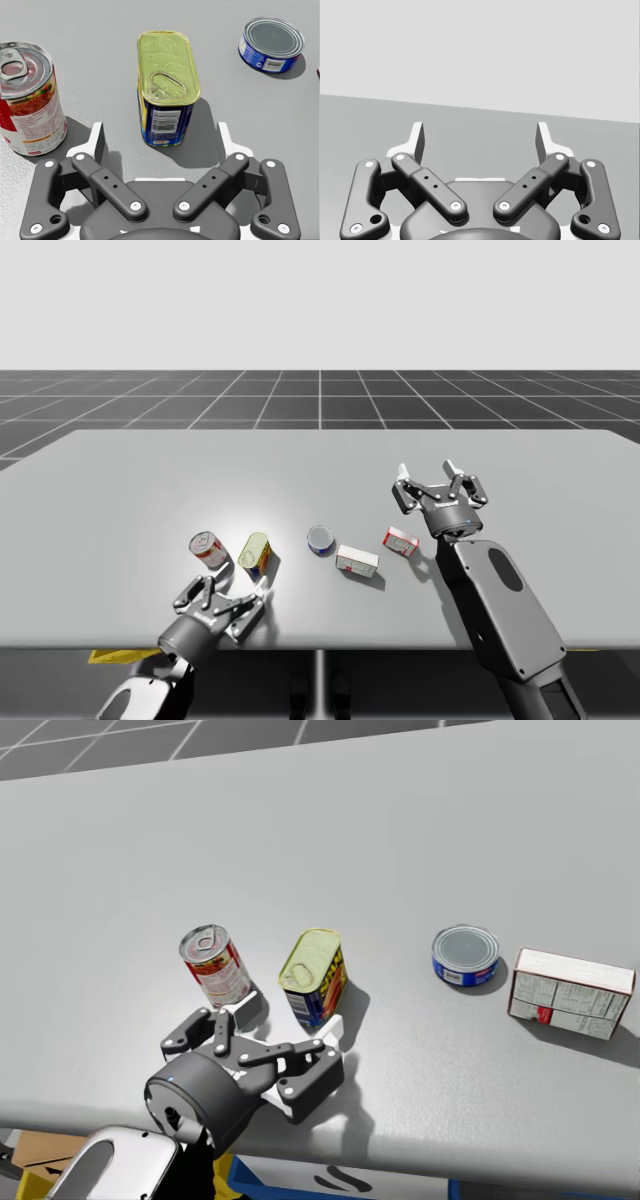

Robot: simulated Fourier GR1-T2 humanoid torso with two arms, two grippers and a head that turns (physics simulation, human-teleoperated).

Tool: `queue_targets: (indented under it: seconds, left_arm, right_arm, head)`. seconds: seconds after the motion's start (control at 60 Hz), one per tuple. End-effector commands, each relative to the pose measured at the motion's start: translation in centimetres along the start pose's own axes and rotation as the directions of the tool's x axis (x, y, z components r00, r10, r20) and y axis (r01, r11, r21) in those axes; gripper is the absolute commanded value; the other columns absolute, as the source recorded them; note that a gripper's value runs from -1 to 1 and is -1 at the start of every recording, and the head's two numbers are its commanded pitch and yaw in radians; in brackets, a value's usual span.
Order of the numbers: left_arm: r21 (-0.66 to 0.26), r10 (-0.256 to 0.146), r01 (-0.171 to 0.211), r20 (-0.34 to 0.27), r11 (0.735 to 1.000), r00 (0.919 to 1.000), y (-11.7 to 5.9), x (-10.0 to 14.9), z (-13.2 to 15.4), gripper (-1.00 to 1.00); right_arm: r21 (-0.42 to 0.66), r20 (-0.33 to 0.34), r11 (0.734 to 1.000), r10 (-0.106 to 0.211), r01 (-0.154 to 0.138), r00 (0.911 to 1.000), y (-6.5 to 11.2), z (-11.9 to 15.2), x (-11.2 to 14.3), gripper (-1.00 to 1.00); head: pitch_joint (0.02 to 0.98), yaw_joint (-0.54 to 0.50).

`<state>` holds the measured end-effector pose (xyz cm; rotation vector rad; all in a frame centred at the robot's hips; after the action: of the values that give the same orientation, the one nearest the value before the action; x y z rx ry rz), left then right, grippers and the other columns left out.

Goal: Lift the meat can off the table.

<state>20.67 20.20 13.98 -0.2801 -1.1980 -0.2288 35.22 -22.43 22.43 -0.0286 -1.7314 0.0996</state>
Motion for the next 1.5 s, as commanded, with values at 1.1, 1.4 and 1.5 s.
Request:
queue_targets:
  seconds: [1.1,1.4,1.5]
  left_arm:
    - [0.062,-0.020,0.021,-0.007,0.998,0.9998,-1.6,0.7,-5.2,1.00]
    - [0.058,-0.030,0.031,-0.003,0.998,0.9995,-1.8,0.7,-5.1,1.00]
    - [0.061,-0.041,0.040,0.015,0.997,0.9990,-1.9,1.3,-4.7,1.00]
  right_arm:
    - [-0.020,0.040,0.999,0.028,-0.027,0.9988,-0.3,0.1,0.4,-1.00]
    - [-0.027,0.043,0.999,0.032,-0.031,0.9986,-0.4,0.1,0.4,-1.00]
    - [-0.029,0.043,0.999,0.031,-0.029,0.9986,-0.5,0.1,0.4,-1.00]
  head:
    - [0.577,0.26]
    - [0.478,0.26]
    - [0.480,0.27]
